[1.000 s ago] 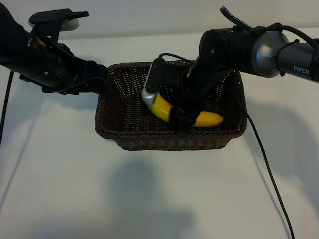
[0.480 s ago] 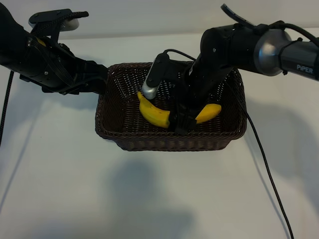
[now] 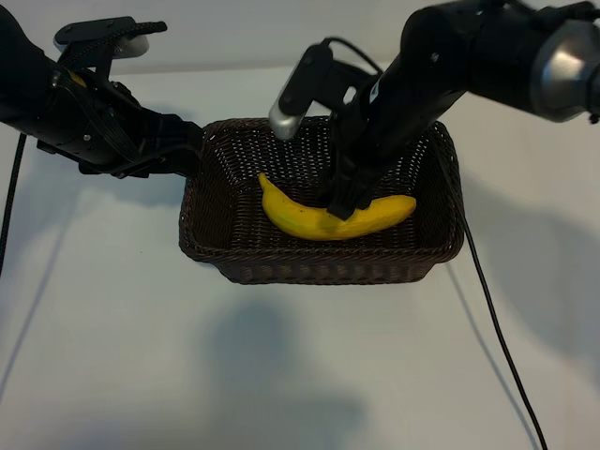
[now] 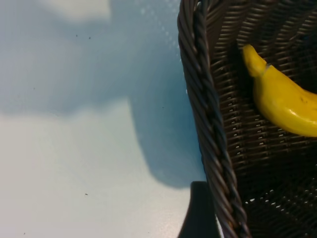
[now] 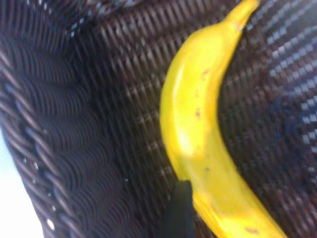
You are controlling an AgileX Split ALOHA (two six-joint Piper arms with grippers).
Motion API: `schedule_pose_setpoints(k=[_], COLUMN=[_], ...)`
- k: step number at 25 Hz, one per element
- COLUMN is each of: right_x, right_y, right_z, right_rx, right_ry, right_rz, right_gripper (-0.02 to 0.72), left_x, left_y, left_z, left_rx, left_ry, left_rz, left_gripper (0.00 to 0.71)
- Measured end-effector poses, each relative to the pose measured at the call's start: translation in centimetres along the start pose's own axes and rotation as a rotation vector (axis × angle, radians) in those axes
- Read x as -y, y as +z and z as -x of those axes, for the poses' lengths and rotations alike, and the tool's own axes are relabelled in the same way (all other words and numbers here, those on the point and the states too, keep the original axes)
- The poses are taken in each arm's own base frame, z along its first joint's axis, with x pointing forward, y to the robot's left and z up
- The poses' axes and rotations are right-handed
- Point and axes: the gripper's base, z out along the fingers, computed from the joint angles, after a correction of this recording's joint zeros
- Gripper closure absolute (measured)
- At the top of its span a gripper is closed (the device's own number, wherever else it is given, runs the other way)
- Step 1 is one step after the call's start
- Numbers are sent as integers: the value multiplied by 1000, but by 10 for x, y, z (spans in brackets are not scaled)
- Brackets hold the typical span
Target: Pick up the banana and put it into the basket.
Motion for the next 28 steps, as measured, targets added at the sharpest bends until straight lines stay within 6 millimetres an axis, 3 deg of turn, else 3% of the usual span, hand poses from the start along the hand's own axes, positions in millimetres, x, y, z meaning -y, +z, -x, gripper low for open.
schedule_pose_setpoints(k=[12, 18, 22, 28], right_x=[1, -1, -1, 0], right_y=[-57, -85, -91, -94], right_z=[5, 2, -3, -17], right_rx=[35, 38, -2, -131], right_ry=[125, 274, 449, 578], right_rz=[-113, -148, -179, -226], right_gripper=[36, 40, 44, 59], left_x=[1, 2, 2, 3], left_y=[0, 0, 0, 0], left_z=[0, -1, -1, -1], left_rx=[-3, -9, -11, -14], left_ry=[-12, -17, -20, -28], left_rz=[-13, -21, -25, -37], left_gripper=[118, 118, 118, 118])
